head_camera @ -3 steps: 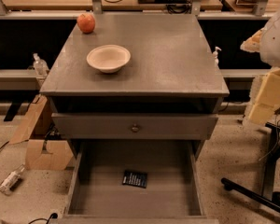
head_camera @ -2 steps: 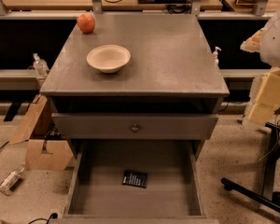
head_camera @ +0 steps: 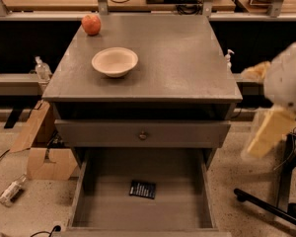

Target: Pick rxbar blueberry from middle drawer and place on counter

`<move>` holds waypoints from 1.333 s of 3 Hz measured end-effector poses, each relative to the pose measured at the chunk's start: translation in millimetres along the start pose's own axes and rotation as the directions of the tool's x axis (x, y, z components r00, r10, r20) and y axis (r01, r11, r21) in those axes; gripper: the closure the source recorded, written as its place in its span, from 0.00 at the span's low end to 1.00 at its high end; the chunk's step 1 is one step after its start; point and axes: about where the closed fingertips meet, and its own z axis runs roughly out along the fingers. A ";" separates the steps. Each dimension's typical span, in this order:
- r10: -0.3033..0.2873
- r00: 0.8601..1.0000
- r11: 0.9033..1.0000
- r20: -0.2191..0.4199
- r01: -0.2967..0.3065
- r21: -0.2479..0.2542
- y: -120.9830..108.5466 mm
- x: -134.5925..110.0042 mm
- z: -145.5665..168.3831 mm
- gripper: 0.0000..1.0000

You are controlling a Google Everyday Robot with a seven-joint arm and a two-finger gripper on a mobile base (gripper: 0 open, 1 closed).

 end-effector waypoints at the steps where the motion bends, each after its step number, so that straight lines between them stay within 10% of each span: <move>1: 0.028 0.985 0.998 0.168 -0.017 -0.065 39.6 20.6 70.2 0.00; 2: 0.116 0.921 0.990 0.371 -0.079 -0.113 83.7 32.9 148.2 0.00; 3: 0.178 0.819 0.983 0.546 -0.172 -0.062 83.3 37.2 192.6 0.00; 4: 0.163 0.804 0.981 0.572 -0.193 -0.009 70.8 44.2 204.5 0.00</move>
Offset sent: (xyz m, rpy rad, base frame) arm 0.0074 0.0268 -0.2191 0.7907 -0.3885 -0.1315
